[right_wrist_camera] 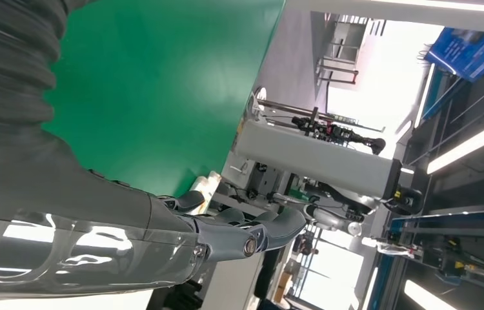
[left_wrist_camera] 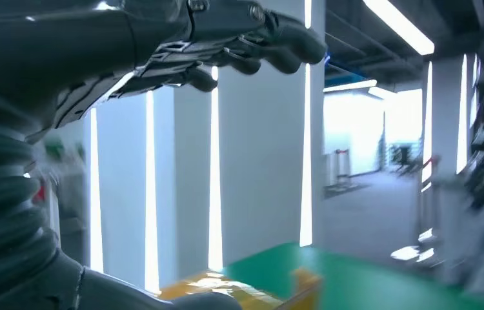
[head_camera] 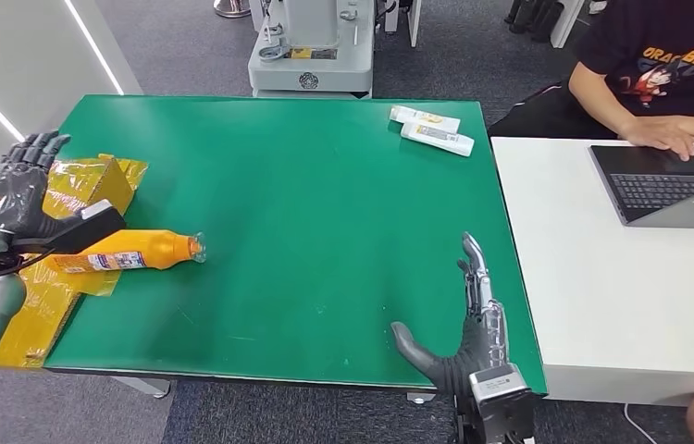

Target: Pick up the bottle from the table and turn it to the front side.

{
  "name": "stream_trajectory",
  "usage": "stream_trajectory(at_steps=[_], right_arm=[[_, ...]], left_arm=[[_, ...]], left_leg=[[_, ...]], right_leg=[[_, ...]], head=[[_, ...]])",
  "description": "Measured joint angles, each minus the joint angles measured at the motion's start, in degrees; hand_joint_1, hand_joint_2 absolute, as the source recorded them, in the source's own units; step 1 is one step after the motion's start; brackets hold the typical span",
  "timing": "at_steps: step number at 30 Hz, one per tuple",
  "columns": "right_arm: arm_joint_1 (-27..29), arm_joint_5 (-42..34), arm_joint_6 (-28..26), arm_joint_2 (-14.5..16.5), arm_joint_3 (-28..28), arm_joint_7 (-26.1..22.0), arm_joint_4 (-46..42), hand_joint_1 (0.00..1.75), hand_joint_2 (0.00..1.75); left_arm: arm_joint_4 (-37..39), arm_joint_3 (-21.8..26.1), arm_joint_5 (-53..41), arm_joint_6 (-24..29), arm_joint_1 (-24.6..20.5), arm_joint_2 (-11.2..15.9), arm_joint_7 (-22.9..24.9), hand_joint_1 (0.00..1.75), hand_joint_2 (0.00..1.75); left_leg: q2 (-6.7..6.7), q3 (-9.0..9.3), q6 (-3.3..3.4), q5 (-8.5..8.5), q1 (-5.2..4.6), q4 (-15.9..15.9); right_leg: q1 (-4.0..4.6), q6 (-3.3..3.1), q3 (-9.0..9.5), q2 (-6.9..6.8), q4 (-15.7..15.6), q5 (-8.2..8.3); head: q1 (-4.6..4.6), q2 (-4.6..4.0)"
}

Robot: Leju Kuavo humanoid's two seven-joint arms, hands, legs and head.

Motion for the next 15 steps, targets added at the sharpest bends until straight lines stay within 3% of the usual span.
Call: stream_trajectory(at_steps=[4, 8, 11, 15], right_arm=[[0.13, 0.36, -0.63, 0.51, 0.01, -0.12, 0.01, 0.0, 1.75], [-0.19, -0.22, -1.41, 0.59, 0.11, -0.82, 0.47, 0.0, 1.75], [-0.49, -0.44, -2.01, 0.6, 0.19, -1.2, 0.85, 0.0, 1.75], [-0.59, -0.39, -2.63, 0.6, 0.27, -1.31, 1.07, 0.0, 1.75]], left_arm=[[-10.95, 4.37, 23.31, 6.28, 5.79, -3.09, -10.5, 0.0, 1.75], [-23.82, 5.88, 43.09, 9.1, 12.38, -9.5, -18.04, 0.0, 1.75], [-31.24, 4.79, 51.52, 10.18, 16.26, -14.79, -20.25, 0.0, 1.75], [-36.98, 2.77, 57.45, 9.45, 18.94, -19.15, -19.95, 0.0, 1.75]], left_leg=[[0.02, 0.01, -0.02, -0.06, -0.02, 0.0], [-0.06, 0.0, -0.01, -0.1, -0.05, 0.0], [-0.07, -0.01, 0.02, -0.12, -0.05, 0.0], [-0.08, 0.01, 0.04, -0.13, -0.05, 0.01]], right_leg=[[-0.03, 0.01, 0.0, 0.01, -0.04, -0.02], [-0.08, 0.04, 0.04, -0.03, -0.12, -0.06], [-0.08, 0.05, 0.07, -0.03, -0.16, -0.06], [-0.08, 0.06, 0.09, -0.05, -0.16, -0.05]], head=[[-0.01, 0.0], [-0.01, 0.0], [0.01, 0.0], [0.0, 0.0]])
